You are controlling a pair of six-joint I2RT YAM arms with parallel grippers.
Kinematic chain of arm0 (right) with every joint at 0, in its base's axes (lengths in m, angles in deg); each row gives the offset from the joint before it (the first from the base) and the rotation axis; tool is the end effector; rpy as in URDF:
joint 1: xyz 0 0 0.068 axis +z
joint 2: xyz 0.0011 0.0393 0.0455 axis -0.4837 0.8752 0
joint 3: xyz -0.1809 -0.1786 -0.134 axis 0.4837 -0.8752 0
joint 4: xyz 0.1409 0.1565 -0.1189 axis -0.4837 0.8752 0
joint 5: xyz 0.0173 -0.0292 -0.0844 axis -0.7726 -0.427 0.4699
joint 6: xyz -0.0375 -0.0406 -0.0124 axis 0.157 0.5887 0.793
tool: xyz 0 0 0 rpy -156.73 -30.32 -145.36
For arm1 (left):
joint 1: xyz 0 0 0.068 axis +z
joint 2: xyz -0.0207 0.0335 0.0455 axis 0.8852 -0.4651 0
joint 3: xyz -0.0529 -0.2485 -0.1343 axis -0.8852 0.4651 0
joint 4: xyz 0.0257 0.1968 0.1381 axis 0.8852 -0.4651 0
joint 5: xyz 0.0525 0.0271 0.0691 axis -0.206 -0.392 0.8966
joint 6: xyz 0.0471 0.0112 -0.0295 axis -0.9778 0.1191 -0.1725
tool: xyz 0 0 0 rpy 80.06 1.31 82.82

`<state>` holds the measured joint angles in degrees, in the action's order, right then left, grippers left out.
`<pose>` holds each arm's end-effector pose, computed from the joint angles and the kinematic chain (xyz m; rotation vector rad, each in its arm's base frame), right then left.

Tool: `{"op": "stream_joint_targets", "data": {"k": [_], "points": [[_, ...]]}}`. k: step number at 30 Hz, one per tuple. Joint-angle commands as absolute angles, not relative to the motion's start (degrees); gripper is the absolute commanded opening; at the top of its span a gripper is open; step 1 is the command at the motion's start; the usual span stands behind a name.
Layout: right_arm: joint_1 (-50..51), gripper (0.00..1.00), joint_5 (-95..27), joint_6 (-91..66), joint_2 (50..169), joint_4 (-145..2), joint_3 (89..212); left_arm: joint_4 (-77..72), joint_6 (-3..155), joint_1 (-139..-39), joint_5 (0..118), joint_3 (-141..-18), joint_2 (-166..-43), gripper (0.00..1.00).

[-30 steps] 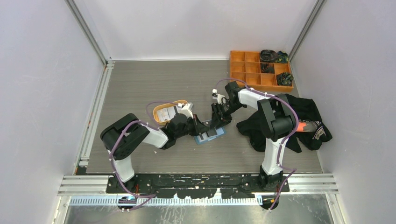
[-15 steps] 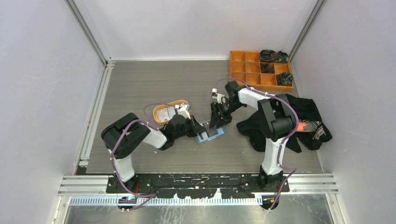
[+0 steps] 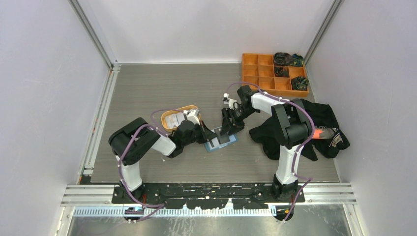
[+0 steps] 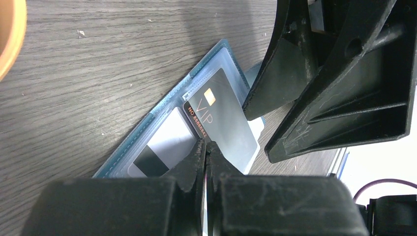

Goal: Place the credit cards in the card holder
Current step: Turn over the card holder at the center of the board.

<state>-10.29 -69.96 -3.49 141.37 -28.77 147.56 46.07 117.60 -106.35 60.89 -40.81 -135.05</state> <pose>0.3235 0.1380 0.1724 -0.5903 2.8460 1.1843 0.2324 -0.2307 0.1432 -0.0970 2.1574 -1.1732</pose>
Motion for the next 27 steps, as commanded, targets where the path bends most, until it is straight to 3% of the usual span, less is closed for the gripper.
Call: {"op": "stream_joint_targets", "data": {"k": [1, 17, 27], "points": [[-10.23, 0.62, -74.20, -4.55, 141.62, -29.47, 149.19, 45.60, 116.84, -105.78, 61.17, -40.87, -136.53, 0.00], [-11.00, 0.50, -83.09, -8.36, 140.47, -32.98, 147.63, 46.66, 117.48, -105.61, 60.43, -40.04, -135.84, 0.00], [-10.82, 0.34, -72.86, -10.51, 140.50, -34.60, 146.76, 48.37, 117.76, -105.61, 59.69, -38.64, -133.52, 0.01]]}}
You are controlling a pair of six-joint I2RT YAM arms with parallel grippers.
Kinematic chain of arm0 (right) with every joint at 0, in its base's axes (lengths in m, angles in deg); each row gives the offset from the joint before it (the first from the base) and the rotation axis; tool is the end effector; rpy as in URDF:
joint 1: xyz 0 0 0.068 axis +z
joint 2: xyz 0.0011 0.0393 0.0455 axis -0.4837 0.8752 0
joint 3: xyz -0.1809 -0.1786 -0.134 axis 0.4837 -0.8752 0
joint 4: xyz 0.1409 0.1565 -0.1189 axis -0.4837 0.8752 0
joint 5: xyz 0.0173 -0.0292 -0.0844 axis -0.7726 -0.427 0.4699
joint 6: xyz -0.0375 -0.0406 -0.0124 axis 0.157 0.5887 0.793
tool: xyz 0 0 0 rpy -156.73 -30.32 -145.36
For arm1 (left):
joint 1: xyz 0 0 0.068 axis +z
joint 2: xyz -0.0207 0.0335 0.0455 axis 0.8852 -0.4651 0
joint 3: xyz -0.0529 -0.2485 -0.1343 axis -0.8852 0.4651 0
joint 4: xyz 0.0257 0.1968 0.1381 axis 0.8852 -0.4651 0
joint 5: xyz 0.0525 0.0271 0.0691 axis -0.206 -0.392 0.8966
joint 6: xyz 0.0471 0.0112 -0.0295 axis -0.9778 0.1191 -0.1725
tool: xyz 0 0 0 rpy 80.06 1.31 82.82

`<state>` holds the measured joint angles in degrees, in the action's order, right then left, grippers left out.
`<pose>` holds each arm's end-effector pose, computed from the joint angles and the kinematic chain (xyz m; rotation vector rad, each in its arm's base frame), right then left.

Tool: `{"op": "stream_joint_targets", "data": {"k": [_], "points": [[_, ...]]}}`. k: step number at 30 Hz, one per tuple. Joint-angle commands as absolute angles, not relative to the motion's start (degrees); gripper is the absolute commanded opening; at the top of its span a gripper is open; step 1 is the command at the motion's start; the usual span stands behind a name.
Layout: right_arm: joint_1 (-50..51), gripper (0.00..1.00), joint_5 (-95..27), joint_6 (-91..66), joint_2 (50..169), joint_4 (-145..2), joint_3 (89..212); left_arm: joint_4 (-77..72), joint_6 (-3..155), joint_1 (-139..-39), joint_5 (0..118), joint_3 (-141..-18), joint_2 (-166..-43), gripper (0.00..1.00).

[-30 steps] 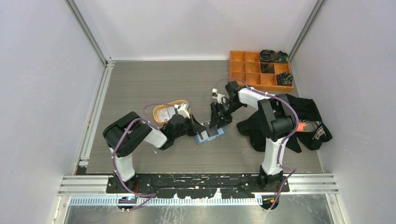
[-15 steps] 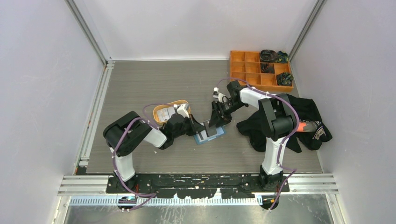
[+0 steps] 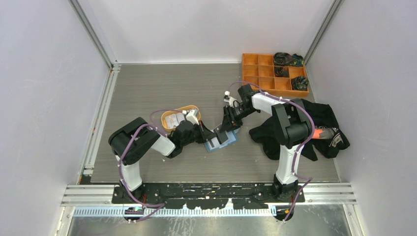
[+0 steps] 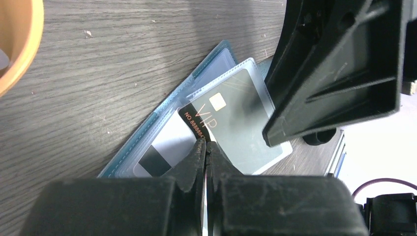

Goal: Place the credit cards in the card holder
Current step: Turn over the card holder at the center of the board.

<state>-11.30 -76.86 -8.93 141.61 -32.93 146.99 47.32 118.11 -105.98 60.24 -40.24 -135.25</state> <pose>0.3296 0.1369 0.1733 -0.4684 2.7873 1.3648 0.2325 -0.2286 0.1422 -0.1043 2.1525 -1.1895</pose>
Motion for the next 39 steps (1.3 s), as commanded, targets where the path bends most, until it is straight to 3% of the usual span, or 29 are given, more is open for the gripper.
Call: {"op": "stream_joint_targets", "data": {"k": [1, 13, 19, 25, 31, 33, 39], "points": [[-10.63, 0.33, -71.85, -10.49, 140.46, -34.63, 146.79, 48.27, 117.75, -105.61, 59.69, -38.45, -132.81, 0.02], [-7.01, 0.32, -65.47, -10.75, 138.82, -34.96, 146.78, 42.96, 115.06, -105.61, 61.56, -36.23, -125.44, 0.06], [-5.03, 0.31, -61.61, -10.61, 137.37, -35.40, 146.51, 41.72, 114.58, -105.61, 62.41, -36.09, -125.12, 0.03], [-3.76, 0.12, -55.39, -10.83, 135.74, -35.21, 146.82, 39.62, 113.44, -105.61, 63.41, -35.05, -121.90, 0.02], [-2.37, 0.11, -48.76, -9.71, 133.67, -34.84, 147.14, 32.78, 110.91, -105.61, 65.76, -33.30, -114.49, 0.04], [-1.59, 0.13, -47.91, -8.68, 133.92, -34.19, 147.48, 31.02, 110.37, -105.61, 66.58, -32.48, -111.95, 0.05], [1.11, 0.34, -49.52, -6.37, 133.69, -31.79, 148.86, 25.26, 108.72, -105.62, 69.16, -30.52, -104.23, 0.08]]}}
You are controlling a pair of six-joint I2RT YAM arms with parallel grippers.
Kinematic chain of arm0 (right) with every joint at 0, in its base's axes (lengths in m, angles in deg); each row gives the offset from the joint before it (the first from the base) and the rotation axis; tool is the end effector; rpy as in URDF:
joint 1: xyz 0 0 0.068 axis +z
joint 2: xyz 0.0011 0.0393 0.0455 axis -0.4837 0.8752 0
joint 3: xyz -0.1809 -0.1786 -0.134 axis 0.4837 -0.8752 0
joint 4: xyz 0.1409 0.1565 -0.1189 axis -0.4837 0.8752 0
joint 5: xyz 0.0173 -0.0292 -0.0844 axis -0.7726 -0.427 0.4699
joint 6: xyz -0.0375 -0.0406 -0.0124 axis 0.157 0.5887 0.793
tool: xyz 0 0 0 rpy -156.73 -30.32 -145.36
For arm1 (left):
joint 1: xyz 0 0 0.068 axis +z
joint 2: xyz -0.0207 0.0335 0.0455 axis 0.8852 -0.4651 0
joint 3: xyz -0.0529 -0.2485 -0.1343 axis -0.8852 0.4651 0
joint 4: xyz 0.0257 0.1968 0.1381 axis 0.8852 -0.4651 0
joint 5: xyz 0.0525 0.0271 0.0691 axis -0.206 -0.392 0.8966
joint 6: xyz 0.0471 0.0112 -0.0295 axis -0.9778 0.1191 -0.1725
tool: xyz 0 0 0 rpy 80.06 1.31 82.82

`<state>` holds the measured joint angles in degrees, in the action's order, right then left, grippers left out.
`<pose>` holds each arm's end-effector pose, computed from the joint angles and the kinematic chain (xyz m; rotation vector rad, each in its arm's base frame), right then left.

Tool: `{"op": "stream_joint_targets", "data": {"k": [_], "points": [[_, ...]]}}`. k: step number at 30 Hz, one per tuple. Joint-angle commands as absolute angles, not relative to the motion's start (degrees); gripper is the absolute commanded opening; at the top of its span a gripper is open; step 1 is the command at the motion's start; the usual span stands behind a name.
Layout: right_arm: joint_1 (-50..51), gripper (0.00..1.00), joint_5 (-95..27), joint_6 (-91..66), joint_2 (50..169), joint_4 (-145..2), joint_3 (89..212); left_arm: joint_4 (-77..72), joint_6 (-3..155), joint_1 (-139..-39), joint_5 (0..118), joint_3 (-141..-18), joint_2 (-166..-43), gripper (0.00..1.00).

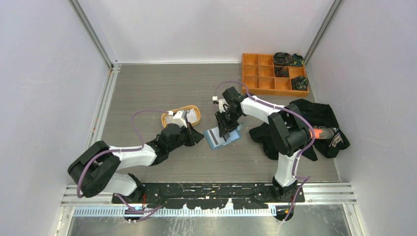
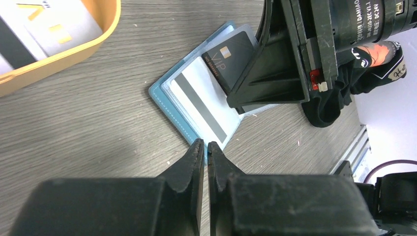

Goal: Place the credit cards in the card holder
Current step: Turn over the card holder at the center of the board.

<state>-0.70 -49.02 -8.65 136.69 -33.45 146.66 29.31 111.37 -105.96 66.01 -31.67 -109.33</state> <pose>0.3030 0.1801 0.1897 -0.7111 2.8300 0.6770 0.1834 -0.1760 0.1937 -0.0511 2.1105 -1.0265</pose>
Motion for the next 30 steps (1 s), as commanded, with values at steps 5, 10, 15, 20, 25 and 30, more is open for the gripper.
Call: {"op": "stream_joint_targets", "data": {"k": [5, 10, 15, 20, 25, 30], "points": [[1.94, 0.42, -56.89, -5.75, 131.38, -31.30, 148.71, 20.40, 106.95, -105.65, 70.60, -28.84, -97.25, 0.15], [2.36, 0.44, -59.70, -5.88, 132.52, -32.02, 148.33, 15.75, 105.53, -105.62, 72.48, -27.11, -90.40, 0.25], [2.35, 0.44, -61.93, -7.36, 135.40, -32.85, 148.26, 12.94, 104.74, -105.64, 74.63, -25.71, -85.09, 0.34], [2.38, 0.43, -64.77, -8.00, 137.76, -33.43, 148.04, 12.78, 104.36, -105.61, 75.98, -24.48, -82.69, 0.43], [2.45, 0.43, -67.50, -6.36, 140.08, -31.46, 149.50, 12.96, 103.36, -105.61, 76.70, -24.80, -82.81, 0.50], [2.45, 0.44, -70.73, 2.07, 134.45, -26.27, 152.36, 7.86, 98.72, -105.10, 79.98, -27.81, -82.17, 0.60]]}}
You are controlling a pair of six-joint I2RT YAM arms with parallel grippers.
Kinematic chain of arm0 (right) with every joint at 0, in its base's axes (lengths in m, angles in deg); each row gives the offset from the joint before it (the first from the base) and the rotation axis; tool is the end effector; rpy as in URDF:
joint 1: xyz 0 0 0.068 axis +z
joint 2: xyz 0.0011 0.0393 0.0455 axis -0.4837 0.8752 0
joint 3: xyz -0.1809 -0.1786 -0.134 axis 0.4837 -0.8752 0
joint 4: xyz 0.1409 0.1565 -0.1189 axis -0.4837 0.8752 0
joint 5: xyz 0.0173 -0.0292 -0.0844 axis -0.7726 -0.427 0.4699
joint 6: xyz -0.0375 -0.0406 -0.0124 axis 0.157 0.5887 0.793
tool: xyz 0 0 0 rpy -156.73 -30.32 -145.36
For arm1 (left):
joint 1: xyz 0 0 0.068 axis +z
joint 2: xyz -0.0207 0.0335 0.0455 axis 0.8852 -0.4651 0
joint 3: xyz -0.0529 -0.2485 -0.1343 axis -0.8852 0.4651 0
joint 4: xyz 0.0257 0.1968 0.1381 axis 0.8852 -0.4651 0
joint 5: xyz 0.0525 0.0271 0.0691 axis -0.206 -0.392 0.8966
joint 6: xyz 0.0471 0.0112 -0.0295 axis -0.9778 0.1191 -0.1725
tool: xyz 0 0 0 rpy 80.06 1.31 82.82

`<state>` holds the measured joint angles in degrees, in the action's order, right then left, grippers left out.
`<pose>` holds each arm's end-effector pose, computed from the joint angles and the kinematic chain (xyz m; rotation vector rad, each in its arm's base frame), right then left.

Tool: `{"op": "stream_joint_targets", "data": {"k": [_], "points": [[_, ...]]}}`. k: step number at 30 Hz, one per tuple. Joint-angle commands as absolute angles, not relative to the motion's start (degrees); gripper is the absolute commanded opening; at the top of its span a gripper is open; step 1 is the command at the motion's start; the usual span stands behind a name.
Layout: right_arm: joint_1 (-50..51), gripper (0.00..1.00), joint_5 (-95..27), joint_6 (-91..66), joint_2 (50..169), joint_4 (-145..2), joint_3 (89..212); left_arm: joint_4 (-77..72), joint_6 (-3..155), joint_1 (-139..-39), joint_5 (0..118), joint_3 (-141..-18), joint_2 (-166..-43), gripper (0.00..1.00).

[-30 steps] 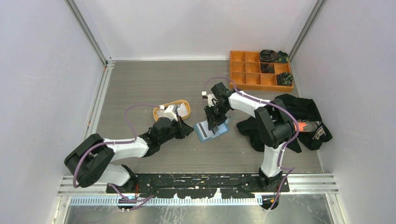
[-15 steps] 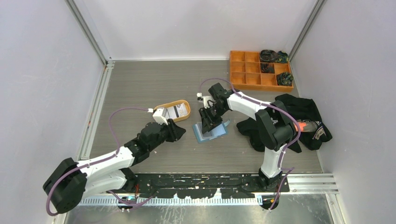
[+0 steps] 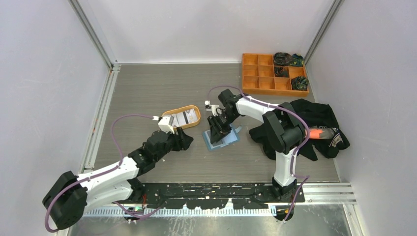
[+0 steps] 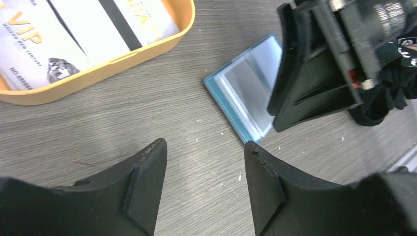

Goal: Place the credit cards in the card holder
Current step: Turn over the card holder at the center of the board.

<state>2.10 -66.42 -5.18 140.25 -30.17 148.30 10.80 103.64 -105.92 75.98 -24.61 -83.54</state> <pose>0.2907 0.2048 0.1806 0.8800 -2.7831 -1.1029 0.1334 -0.1186 0.2111 -0.0325 2.0345 -0.7928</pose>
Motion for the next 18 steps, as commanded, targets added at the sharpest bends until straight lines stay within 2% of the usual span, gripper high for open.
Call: {"op": "stream_joint_targets", "data": {"k": [1, 7, 8, 9, 10, 12, 15, 18], "points": [[2.41, 0.44, -70.97, 4.15, 132.77, -25.51, 152.45, 6.15, 97.55, -104.80, 80.39, -28.71, -82.09, 0.60], [2.78, 0.48, -64.10, 9.17, 120.74, -31.22, 150.11, -0.68, 93.97, -97.83, 79.89, -32.93, -81.94, 0.66], [3.29, 0.51, -61.02, 9.00, 118.83, -34.34, 149.07, -0.71, 94.04, -95.79, 78.50, -33.13, -82.05, 0.66], [3.85, 0.57, -57.83, 8.98, 116.94, -37.86, 147.88, -0.61, 94.28, -93.62, 76.98, -33.32, -82.20, 0.66], [4.36, 0.67, -54.80, 8.99, 115.28, -42.13, 146.42, -0.58, 94.50, -91.42, 75.38, -33.56, -82.41, 0.66], [4.64, 0.97, -51.84, 8.69, 113.47, -51.66, 143.92, -0.85, 94.78, -87.56, 73.27, -34.17, -83.31, 0.67], [4.61, 0.99, -55.43, 6.45, 116.51, -52.35, 147.22, -1.00, 95.09, -82.40, 71.07, -35.14, -86.33, 0.70], [4.62, 1.00, -63.40, 3.51, 121.57, -44.83, 154.49, -0.82, 95.65, -77.00, 65.85, -37.44, -92.50, 0.67]]}}
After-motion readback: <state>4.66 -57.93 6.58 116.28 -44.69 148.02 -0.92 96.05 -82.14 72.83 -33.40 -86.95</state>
